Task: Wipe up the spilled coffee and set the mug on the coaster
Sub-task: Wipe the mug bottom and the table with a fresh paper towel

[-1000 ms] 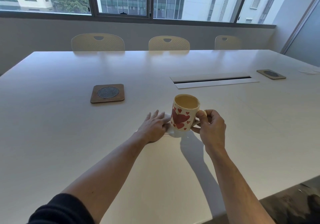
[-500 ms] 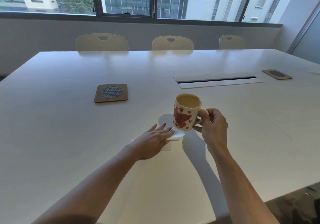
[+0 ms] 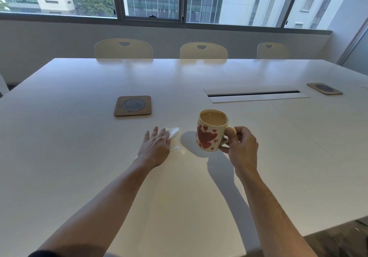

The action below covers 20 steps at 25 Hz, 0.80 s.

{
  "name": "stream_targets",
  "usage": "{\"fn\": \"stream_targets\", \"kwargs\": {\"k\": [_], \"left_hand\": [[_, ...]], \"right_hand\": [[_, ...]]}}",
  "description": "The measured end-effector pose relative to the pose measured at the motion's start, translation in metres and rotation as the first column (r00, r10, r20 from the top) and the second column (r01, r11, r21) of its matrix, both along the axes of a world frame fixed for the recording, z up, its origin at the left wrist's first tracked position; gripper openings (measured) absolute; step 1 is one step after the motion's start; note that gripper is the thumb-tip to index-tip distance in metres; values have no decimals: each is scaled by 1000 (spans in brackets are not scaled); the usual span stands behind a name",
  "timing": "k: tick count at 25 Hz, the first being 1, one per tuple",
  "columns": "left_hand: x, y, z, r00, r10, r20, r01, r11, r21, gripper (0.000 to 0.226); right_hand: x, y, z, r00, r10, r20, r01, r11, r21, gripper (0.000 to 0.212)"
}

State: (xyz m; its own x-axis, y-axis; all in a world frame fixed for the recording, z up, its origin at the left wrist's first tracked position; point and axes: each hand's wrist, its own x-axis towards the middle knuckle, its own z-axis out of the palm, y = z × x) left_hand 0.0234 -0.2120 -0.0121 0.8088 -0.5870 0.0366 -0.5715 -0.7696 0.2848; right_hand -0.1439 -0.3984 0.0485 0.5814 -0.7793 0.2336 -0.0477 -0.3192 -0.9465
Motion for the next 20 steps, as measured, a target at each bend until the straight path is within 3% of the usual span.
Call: {"fn": "stream_targets", "kwargs": {"k": [3,11,16,20], "left_hand": [[8,-12,2,999,11,-47,-10,1000,6,52],[10,-46,11,974,-209,-87,210,978,3,52],[-17,-57,7,875,-480,-68,480,877,-21,49],[-29,-36,2,815,-578,-41,574,815,-76,48]], "right_hand": [[-1,0,-1,1000,-5,1,5,1000,3,13],[-4,-3,1,1000,-6,16,6,1000,-10,13],[-1,-4,0,999,11,45,-12,1000,6,14],[7,-4,0,998,15,56,-15,1000,-1,12]]}}
